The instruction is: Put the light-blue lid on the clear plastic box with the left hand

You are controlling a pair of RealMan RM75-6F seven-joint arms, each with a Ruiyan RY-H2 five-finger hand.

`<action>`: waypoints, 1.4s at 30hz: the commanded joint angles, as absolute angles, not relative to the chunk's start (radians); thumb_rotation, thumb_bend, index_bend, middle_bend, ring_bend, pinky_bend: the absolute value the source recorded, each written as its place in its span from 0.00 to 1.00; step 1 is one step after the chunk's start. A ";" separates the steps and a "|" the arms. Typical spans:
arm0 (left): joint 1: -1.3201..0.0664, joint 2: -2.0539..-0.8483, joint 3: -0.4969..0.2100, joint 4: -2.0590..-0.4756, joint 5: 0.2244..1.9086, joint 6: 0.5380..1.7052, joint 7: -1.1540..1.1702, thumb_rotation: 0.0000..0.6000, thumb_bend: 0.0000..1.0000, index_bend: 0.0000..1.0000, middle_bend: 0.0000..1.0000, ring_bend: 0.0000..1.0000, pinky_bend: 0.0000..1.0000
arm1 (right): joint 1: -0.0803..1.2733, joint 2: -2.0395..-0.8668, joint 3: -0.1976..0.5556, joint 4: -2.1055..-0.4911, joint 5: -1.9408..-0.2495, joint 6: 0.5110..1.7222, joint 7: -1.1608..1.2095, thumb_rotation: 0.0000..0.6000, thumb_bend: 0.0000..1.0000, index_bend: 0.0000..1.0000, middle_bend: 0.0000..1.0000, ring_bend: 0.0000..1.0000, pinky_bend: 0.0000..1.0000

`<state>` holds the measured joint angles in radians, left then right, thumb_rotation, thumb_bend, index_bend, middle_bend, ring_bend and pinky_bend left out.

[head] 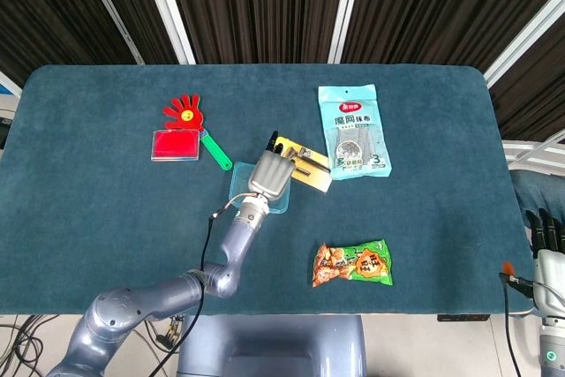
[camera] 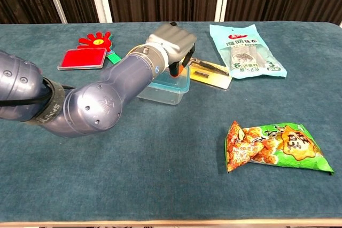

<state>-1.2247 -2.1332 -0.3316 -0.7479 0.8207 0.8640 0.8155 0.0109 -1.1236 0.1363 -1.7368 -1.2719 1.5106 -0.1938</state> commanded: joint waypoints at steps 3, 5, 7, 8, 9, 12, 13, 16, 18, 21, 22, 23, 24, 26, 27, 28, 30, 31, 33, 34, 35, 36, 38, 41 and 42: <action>-1.215 -2.140 -0.333 -0.735 0.826 0.856 0.807 1.00 0.56 0.69 0.58 0.21 0.05 | 0.011 -1.123 0.137 -1.738 -1.271 1.511 -0.194 1.00 0.35 0.02 0.01 0.00 0.00; -1.212 -2.142 -0.332 -0.730 0.829 0.852 0.806 1.00 0.56 0.69 0.58 0.21 0.05 | 0.011 -1.123 0.137 -1.738 -1.272 1.511 -0.195 1.00 0.35 0.01 0.01 0.00 0.00; -1.210 -2.144 -0.333 -0.725 0.832 0.850 0.804 1.00 0.56 0.69 0.58 0.21 0.05 | 0.011 -1.124 0.136 -1.737 -1.272 1.511 -0.195 1.00 0.35 0.02 0.01 0.00 0.00; -1.208 -2.145 -0.333 -0.723 0.832 0.848 0.803 1.00 0.56 0.69 0.58 0.21 0.05 | 0.011 -1.124 0.135 -1.737 -1.273 1.511 -0.195 1.00 0.35 0.02 0.01 0.00 0.00; -1.206 -2.146 -0.333 -0.721 0.833 0.846 0.803 1.00 0.56 0.69 0.58 0.21 0.05 | 0.011 -1.124 0.135 -1.736 -1.273 1.512 -0.195 1.00 0.35 0.02 0.01 0.00 0.00; -1.201 -2.149 -0.333 -0.716 0.835 0.840 0.803 1.00 0.56 0.69 0.58 0.21 0.05 | 0.010 -1.125 0.135 -1.736 -1.273 1.512 -0.195 1.00 0.35 0.02 0.01 0.00 0.00; -1.200 -2.149 -0.334 -0.715 0.836 0.839 0.802 1.00 0.56 0.69 0.58 0.21 0.05 | 0.010 -1.125 0.135 -1.736 -1.273 1.512 -0.195 1.00 0.35 0.02 0.01 0.00 0.00; -1.196 -2.151 -0.335 -0.710 0.838 0.834 0.801 1.00 0.56 0.69 0.58 0.21 0.05 | 0.011 -1.125 0.135 -1.735 -1.274 1.513 -0.196 1.00 0.35 0.02 0.01 0.00 0.00; -1.193 -2.152 -0.337 -0.708 0.837 0.830 0.800 1.00 0.56 0.69 0.58 0.21 0.05 | 0.010 -1.126 0.134 -1.734 -1.274 1.513 -0.196 1.00 0.35 0.02 0.01 0.00 0.00; -1.190 -2.153 -0.339 -0.709 0.839 0.828 0.801 1.00 0.56 0.69 0.58 0.21 0.05 | 0.011 -1.126 0.135 -1.734 -1.275 1.513 -0.197 1.00 0.35 0.02 0.01 0.00 0.00; -1.190 -2.151 -0.342 -0.713 0.839 0.828 0.799 1.00 0.56 0.69 0.58 0.21 0.05 | 0.011 -1.126 0.135 -1.734 -1.275 1.513 -0.197 1.00 0.35 0.02 0.01 0.00 0.00; -1.192 -2.147 -0.352 -0.725 0.840 0.834 0.791 1.00 0.56 0.69 0.58 0.21 0.05 | 0.011 -1.126 0.136 -1.735 -1.275 1.514 -0.198 1.00 0.35 0.02 0.01 0.00 0.00; -1.195 -2.141 -0.361 -0.741 0.847 0.847 0.782 1.00 0.56 0.69 0.58 0.21 0.05 | 0.011 -1.126 0.136 -1.735 -1.276 1.515 -0.197 1.00 0.35 0.02 0.01 0.00 0.00; -1.201 -2.124 -0.369 -0.776 0.868 0.879 0.781 1.00 0.55 0.69 0.57 0.21 0.05 | 0.011 -1.125 0.137 -1.734 -1.277 1.516 -0.198 1.00 0.35 0.02 0.01 0.00 0.00; -1.202 -2.114 -0.373 -0.797 0.877 0.895 0.781 1.00 0.55 0.68 0.57 0.21 0.05 | 0.011 -1.126 0.136 -1.734 -1.277 1.516 -0.198 1.00 0.35 0.02 0.01 0.00 0.00; -1.202 -2.094 -0.382 -0.841 0.892 0.924 0.781 1.00 0.55 0.66 0.56 0.21 0.05 | 0.011 -1.126 0.136 -1.734 -1.277 1.516 -0.198 1.00 0.35 0.02 0.01 0.00 0.00; -1.192 -2.053 -0.392 -0.923 0.913 0.983 0.795 1.00 0.53 0.56 0.50 0.19 0.05 | 0.012 -1.126 0.137 -1.733 -1.278 1.516 -0.199 1.00 0.35 0.02 0.01 0.00 0.00; -1.181 -2.024 -0.395 -0.980 0.921 1.024 0.817 1.00 0.53 0.51 0.47 0.18 0.05 | 0.013 -1.126 0.137 -1.732 -1.279 1.516 -0.200 1.00 0.35 0.02 0.01 0.00 0.00; -1.145 -1.955 -0.395 -1.114 0.912 1.099 0.900 1.00 0.50 0.41 0.38 0.15 0.06 | 0.012 -1.128 0.137 -1.728 -1.283 1.520 -0.201 1.00 0.35 0.02 0.01 0.00 0.00; -1.119 -1.907 -0.393 -1.209 0.891 1.142 0.964 1.00 0.49 0.37 0.34 0.14 0.06 | 0.013 -1.129 0.137 -1.726 -1.284 1.521 -0.202 1.00 0.35 0.02 0.01 0.00 0.00; -1.099 -1.870 -0.392 -1.281 0.875 1.175 1.008 1.00 0.47 0.34 0.31 0.13 0.07 | 0.013 -1.129 0.136 -1.724 -1.286 1.521 -0.202 1.00 0.35 0.02 0.01 0.00 0.00; -1.077 -1.834 -0.391 -1.350 0.859 1.211 1.045 1.00 0.46 0.32 0.29 0.13 0.08 | 0.013 -1.130 0.136 -1.722 -1.287 1.522 -0.203 1.00 0.35 0.02 0.01 0.00 0.00; -1.023 -1.757 -0.381 -1.490 0.831 1.285 1.102 1.00 0.42 0.28 0.24 0.12 0.09 | 0.013 -1.132 0.134 -1.718 -1.293 1.525 -0.205 1.00 0.35 0.02 0.01 0.00 0.00; -0.943 -1.658 -0.357 -1.653 0.802 1.372 1.138 1.00 0.38 0.25 0.21 0.12 0.10 | 0.014 -1.134 0.132 -1.713 -1.302 1.527 -0.208 1.00 0.35 0.01 0.01 0.00 0.00; -0.903 -1.610 -0.342 -1.722 0.797 1.405 1.133 1.00 0.36 0.24 0.19 0.10 0.10 | 0.014 -1.135 0.131 -1.710 -1.306 1.528 -0.210 1.00 0.35 0.01 0.01 0.00 0.00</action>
